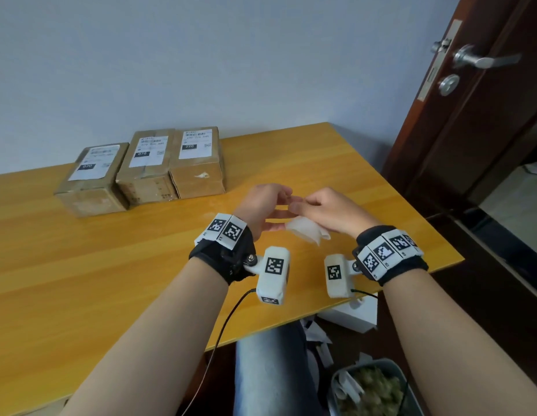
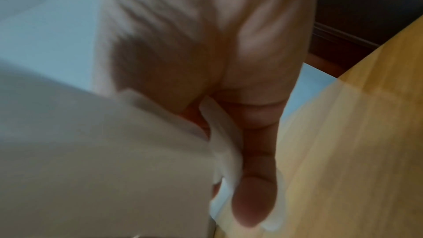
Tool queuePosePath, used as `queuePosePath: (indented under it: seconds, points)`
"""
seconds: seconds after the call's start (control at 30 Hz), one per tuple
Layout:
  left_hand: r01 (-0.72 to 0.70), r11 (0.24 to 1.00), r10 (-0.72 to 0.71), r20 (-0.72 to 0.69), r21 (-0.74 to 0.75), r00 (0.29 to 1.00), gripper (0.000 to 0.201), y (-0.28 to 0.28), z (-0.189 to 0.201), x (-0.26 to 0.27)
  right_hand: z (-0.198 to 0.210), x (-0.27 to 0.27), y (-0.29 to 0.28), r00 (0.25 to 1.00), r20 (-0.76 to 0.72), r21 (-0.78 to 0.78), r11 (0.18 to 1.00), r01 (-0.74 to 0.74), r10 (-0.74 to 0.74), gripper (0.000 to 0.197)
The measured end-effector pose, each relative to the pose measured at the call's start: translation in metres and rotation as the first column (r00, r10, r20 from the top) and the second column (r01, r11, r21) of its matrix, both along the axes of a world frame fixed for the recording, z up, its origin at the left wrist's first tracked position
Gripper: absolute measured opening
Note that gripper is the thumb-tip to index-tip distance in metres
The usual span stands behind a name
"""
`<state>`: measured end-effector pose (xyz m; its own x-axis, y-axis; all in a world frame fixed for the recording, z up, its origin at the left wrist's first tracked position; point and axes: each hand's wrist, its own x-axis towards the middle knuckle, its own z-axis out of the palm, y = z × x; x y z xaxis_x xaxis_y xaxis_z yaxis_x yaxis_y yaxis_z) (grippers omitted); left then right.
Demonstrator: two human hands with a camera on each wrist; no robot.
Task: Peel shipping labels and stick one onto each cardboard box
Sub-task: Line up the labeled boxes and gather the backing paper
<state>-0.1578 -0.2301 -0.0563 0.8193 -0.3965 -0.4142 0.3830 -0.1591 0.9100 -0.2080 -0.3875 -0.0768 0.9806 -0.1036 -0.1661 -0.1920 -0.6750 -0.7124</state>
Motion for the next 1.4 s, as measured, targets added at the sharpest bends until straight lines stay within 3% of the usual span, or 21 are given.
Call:
queuePosePath:
  seconds: [0.33, 0.5, 0.87, 1.2, 1.4]
  points:
    - [0.051, 0.999, -0.052, 0.075, 0.008, 0.996, 0.019, -0.025, -0.01, -0.049, 0.004, -0.06, -0.013, 0.999, 0.046, 0.112, 0.993, -0.03, 0.025, 0.049]
    - [0.05, 0.999, -0.051, 0.108, 0.008, 0.993, 0.025, -0.04, -0.016, -0.068, 0.004, -0.082, -0.022, 0.997, 0.055, 0.079, 0.995, -0.056, 0.052, 0.052]
    - [0.13, 0.992, -0.13, 0.05, 0.002, 0.99, 0.022, -0.076, -0.034, -0.103, -0.022, -0.138, -0.057, 0.98, -0.131, -0.06, 0.985, -0.162, 0.153, 0.043]
    - [0.208, 0.978, -0.207, 0.038, -0.004, 0.977, 0.024, -0.089, -0.03, -0.116, -0.067, -0.194, -0.071, 0.91, -0.386, -0.054, 0.982, -0.183, 0.149, 0.033]
    - [0.181, 0.983, -0.178, 0.081, -0.025, 0.981, 0.024, -0.079, -0.014, -0.108, -0.034, -0.172, -0.061, 0.967, -0.234, -0.062, 0.991, -0.118, 0.101, 0.019]
